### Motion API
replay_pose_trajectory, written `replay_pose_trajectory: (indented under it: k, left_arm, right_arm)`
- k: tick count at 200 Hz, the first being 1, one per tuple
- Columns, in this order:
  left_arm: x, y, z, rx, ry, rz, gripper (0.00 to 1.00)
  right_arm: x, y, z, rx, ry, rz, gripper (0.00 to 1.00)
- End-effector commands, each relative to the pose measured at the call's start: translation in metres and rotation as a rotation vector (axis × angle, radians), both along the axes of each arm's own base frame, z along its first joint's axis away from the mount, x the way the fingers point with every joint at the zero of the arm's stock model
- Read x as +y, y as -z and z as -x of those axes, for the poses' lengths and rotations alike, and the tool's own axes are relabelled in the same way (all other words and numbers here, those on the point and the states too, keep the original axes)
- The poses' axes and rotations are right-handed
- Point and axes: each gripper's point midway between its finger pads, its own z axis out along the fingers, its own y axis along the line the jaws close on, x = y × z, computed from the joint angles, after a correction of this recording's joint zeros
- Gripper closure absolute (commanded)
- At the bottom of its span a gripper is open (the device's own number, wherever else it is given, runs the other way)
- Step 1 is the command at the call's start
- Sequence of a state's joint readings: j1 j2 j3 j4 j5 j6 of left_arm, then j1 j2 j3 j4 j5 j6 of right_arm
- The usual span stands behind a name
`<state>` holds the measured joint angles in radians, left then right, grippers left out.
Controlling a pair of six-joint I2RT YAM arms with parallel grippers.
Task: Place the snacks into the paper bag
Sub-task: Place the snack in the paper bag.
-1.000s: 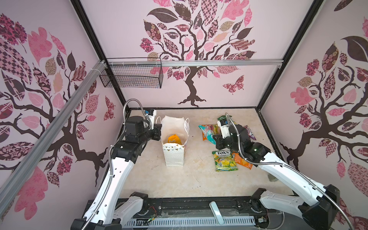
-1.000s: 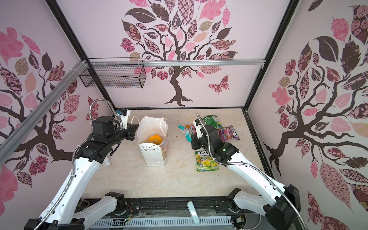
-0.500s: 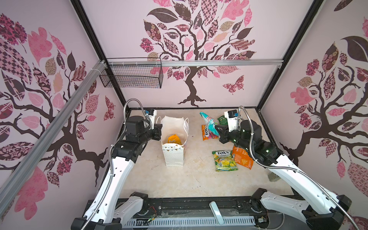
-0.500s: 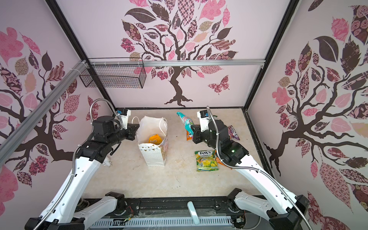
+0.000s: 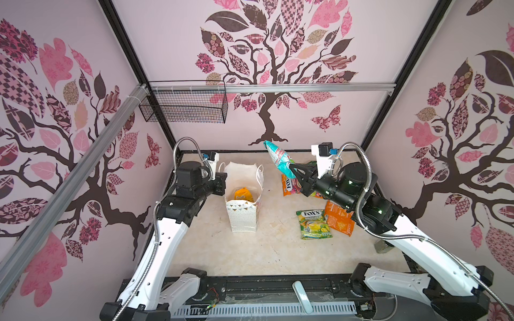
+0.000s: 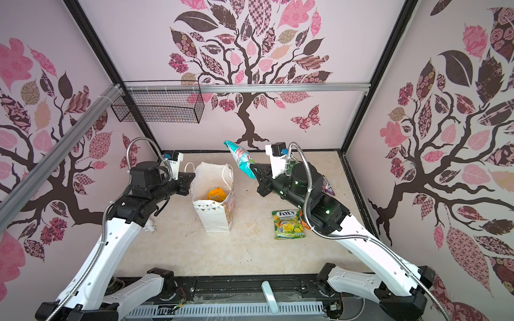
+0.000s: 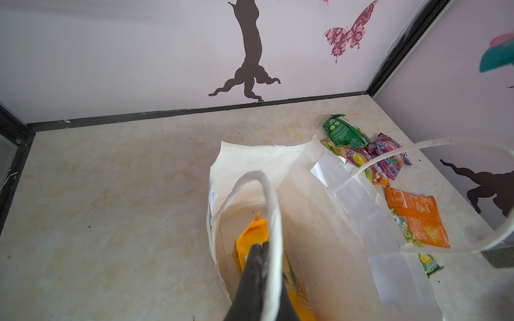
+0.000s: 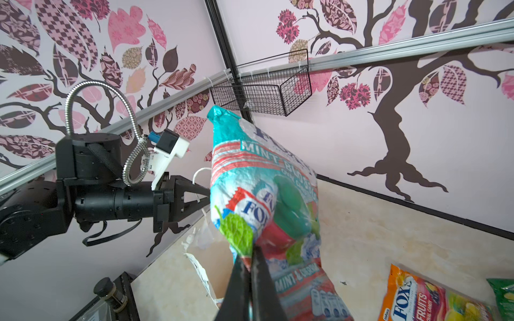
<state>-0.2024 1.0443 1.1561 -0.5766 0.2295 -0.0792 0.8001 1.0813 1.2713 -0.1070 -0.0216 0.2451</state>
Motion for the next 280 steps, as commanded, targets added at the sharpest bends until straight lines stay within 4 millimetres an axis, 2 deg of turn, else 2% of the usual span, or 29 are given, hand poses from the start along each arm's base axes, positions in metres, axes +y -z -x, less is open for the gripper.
replay_pose_trajectory:
  k: [1, 49, 74, 103, 125, 157, 187, 246, 280]
  left_arm:
    - [-0.001, -0.003, 0.003, -0.017, 0.007, 0.016, 1.00]
    - [-0.002, -0.007, 0.005, -0.024, 0.015, 0.027, 1.00]
    - [-0.003, -0.007, 0.005, -0.026, 0.016, 0.028, 1.00]
    - [-0.003, -0.007, 0.005, -0.024, 0.018, 0.028, 1.00]
    - [-0.003, -0.005, 0.005, -0.020, 0.016, 0.028, 1.00]
    - [-0.003, -0.004, 0.003, -0.015, 0.016, 0.026, 1.00]
    - [-0.003, -0.003, 0.003, -0.014, 0.014, 0.025, 1.00]
    - [-0.001, -0.003, 0.003, -0.017, 0.007, 0.019, 1.00]
    - [-0.001, -0.003, 0.003, -0.015, 0.008, 0.018, 1.00]
  right_arm:
    - [0.007, -0.048, 0.009, -0.091, -0.057, -0.140, 1.00]
    - [0.027, -0.062, 0.005, -0.114, -0.053, -0.114, 1.00]
    - [0.048, -0.068, 0.016, -0.139, -0.056, -0.093, 1.00]
    - [0.072, -0.066, 0.026, -0.130, -0.071, -0.091, 1.00]
    - [0.084, -0.061, 0.028, -0.116, -0.068, -0.099, 1.00]
    - [0.100, -0.041, 0.029, -0.042, -0.088, -0.161, 1.00]
    - [0.104, -0.027, 0.025, -0.019, -0.051, -0.156, 1.00]
    - [0.128, 0.007, 0.020, 0.068, -0.059, -0.149, 1.00]
    - [0.133, 0.014, 0.016, 0.082, -0.046, -0.169, 1.00]
